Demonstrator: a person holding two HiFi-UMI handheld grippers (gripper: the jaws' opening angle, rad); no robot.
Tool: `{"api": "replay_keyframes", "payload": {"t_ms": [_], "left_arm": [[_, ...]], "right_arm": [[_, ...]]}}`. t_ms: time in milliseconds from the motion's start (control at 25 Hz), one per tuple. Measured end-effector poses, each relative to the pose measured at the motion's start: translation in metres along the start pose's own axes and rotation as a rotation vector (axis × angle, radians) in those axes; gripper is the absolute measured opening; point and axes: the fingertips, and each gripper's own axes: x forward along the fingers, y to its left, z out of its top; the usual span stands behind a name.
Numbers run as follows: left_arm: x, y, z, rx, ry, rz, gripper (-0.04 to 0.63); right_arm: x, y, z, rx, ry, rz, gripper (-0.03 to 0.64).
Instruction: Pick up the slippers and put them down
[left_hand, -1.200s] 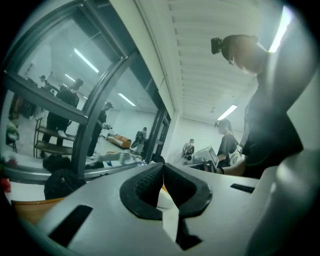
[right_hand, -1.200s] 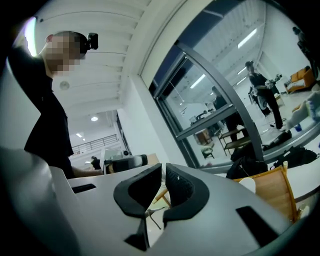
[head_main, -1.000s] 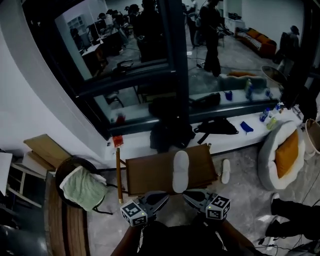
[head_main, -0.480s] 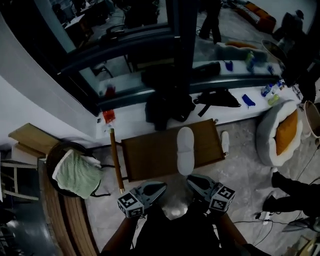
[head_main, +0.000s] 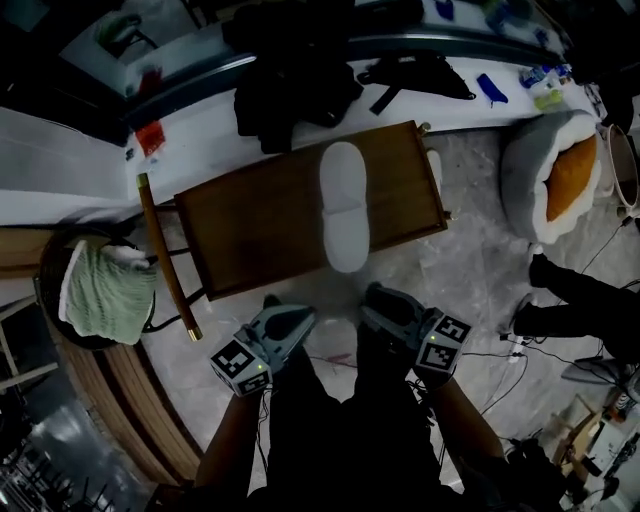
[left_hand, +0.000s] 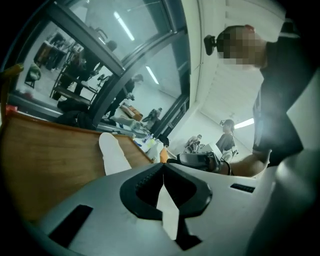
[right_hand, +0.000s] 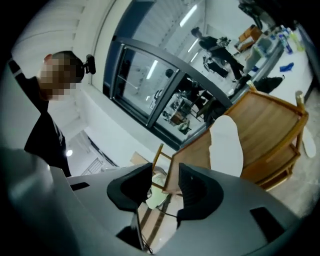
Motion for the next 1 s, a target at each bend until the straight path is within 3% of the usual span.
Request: {"api": "replay_keyframes", "payload": {"t_ms": [160,320,520,720,1000], "left_arm": [[0.016,0.012,-0.012,0.022,0.009,0.011,0.011],[0.032,0.022,-0.025,0.075,0.028,-0.004,0.011],[0.043,0.047,-0.045,0.110,0.050,0.029,0.011],[0.051,0.061,-0.064,0.112,0.070,0.021,0.011],[0.049,0.066,-0.087,0.086,0.091,-0.001,0.011]], "right_arm": [[0.011,-0.039,-0.016,0.218,-0.051,0.007,0.147],[0.019,-0.080,-0.030,0.334,-0.079,-0.024,0.150],[0.026,-0.123,-0.060,0.443,-0.082,-0.102,0.158],[0.036,-0.143,-0.077,0.550,-0.104,-0.126,0.184],[0.052,-0.148,-0.078,0.592,-0.126,-0.066,0.184]]}}
